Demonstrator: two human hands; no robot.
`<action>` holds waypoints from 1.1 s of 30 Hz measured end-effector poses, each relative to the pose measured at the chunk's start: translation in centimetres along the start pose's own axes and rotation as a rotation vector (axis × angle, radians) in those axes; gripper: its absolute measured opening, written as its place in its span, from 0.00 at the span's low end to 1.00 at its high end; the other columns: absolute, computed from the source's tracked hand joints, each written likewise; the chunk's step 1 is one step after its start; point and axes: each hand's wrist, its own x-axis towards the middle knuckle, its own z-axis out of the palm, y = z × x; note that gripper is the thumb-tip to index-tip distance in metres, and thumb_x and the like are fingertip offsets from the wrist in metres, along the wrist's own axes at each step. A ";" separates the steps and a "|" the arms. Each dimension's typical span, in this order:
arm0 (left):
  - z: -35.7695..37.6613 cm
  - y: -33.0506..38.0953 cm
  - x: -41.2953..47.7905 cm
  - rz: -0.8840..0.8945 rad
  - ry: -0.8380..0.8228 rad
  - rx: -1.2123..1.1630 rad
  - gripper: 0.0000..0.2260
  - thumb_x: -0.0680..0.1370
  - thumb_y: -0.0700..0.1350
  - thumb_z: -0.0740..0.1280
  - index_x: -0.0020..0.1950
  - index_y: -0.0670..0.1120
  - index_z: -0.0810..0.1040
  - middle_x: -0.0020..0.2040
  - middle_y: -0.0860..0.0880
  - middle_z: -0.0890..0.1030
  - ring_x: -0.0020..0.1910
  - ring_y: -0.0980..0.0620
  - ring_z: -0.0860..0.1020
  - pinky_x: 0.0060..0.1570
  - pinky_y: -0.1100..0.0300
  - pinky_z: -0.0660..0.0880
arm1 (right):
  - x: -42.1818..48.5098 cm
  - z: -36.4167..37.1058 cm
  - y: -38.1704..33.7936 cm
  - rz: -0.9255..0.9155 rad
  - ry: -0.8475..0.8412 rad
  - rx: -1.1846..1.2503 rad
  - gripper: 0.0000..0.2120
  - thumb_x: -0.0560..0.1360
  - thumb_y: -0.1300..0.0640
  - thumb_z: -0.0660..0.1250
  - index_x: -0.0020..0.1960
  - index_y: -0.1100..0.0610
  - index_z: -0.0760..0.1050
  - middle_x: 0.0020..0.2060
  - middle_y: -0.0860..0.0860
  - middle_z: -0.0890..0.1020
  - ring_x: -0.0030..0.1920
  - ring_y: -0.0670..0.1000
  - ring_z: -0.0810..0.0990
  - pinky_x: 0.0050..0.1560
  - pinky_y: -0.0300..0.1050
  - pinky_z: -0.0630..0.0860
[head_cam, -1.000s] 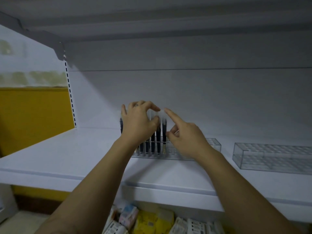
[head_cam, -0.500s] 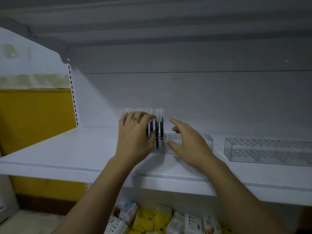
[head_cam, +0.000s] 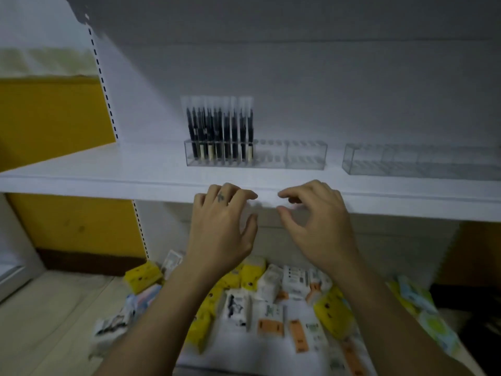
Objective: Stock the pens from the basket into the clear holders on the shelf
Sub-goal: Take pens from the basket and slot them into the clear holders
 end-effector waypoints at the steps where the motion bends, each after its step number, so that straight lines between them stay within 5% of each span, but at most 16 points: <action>1: 0.3 0.3 -1.1 0.001 -0.012 -0.016 0.13 0.74 0.52 0.61 0.54 0.48 0.77 0.49 0.49 0.77 0.49 0.46 0.73 0.45 0.54 0.65 | -1.4 0.1 0.3 0.002 0.041 0.016 0.08 0.72 0.54 0.69 0.50 0.53 0.80 0.43 0.48 0.78 0.45 0.47 0.76 0.50 0.43 0.70; 6: 3.1 1.9 -6.7 -0.041 -0.161 -0.097 0.13 0.74 0.53 0.60 0.52 0.49 0.77 0.48 0.50 0.77 0.48 0.46 0.75 0.45 0.52 0.70 | -8.6 2.0 2.5 0.152 -0.083 0.027 0.08 0.71 0.53 0.69 0.48 0.54 0.80 0.42 0.49 0.78 0.44 0.51 0.78 0.44 0.47 0.77; 12: 7.9 3.0 -13.9 -0.132 -0.478 -0.136 0.19 0.72 0.55 0.64 0.60 0.50 0.76 0.56 0.50 0.78 0.57 0.45 0.76 0.55 0.51 0.70 | -16.9 5.4 5.7 0.360 -0.454 0.017 0.19 0.71 0.52 0.72 0.62 0.50 0.77 0.57 0.48 0.76 0.58 0.51 0.75 0.58 0.46 0.73; 16: 11.2 3.3 -18.8 -0.251 -0.732 -0.151 0.23 0.76 0.57 0.62 0.70 0.52 0.68 0.69 0.52 0.70 0.69 0.49 0.65 0.65 0.53 0.62 | -21.7 7.7 7.7 0.485 -0.736 -0.048 0.27 0.74 0.47 0.69 0.72 0.48 0.68 0.70 0.48 0.69 0.69 0.52 0.68 0.67 0.47 0.66; 22: 14.7 3.0 -26.6 -0.453 -1.013 -0.211 0.23 0.76 0.55 0.65 0.70 0.52 0.69 0.68 0.50 0.71 0.68 0.47 0.67 0.65 0.51 0.67 | -28.0 10.2 9.3 0.714 -1.071 0.020 0.28 0.77 0.48 0.66 0.74 0.51 0.64 0.72 0.52 0.64 0.71 0.55 0.65 0.69 0.52 0.65; 28: 16.5 3.7 -30.6 -0.593 -1.228 -0.330 0.16 0.76 0.49 0.67 0.63 0.47 0.75 0.62 0.44 0.78 0.60 0.44 0.75 0.58 0.52 0.74 | -32.1 11.9 9.8 0.845 -1.231 0.129 0.16 0.77 0.52 0.67 0.63 0.55 0.74 0.60 0.54 0.75 0.60 0.56 0.76 0.59 0.48 0.74; 30: 17.3 3.8 -32.1 -0.635 -1.319 -0.344 0.16 0.77 0.50 0.66 0.63 0.46 0.75 0.62 0.44 0.77 0.60 0.44 0.76 0.57 0.53 0.74 | -33.0 12.5 10.2 0.843 -1.272 0.141 0.03 0.77 0.53 0.66 0.48 0.53 0.77 0.51 0.57 0.78 0.52 0.58 0.78 0.52 0.48 0.75; 33: 18.6 3.7 -33.8 -0.698 -1.405 -0.331 0.21 0.78 0.51 0.65 0.69 0.46 0.70 0.65 0.43 0.75 0.62 0.44 0.74 0.59 0.54 0.73 | -34.6 12.7 11.0 0.936 -1.336 0.134 0.11 0.77 0.55 0.65 0.45 0.64 0.76 0.49 0.65 0.79 0.51 0.64 0.78 0.44 0.47 0.72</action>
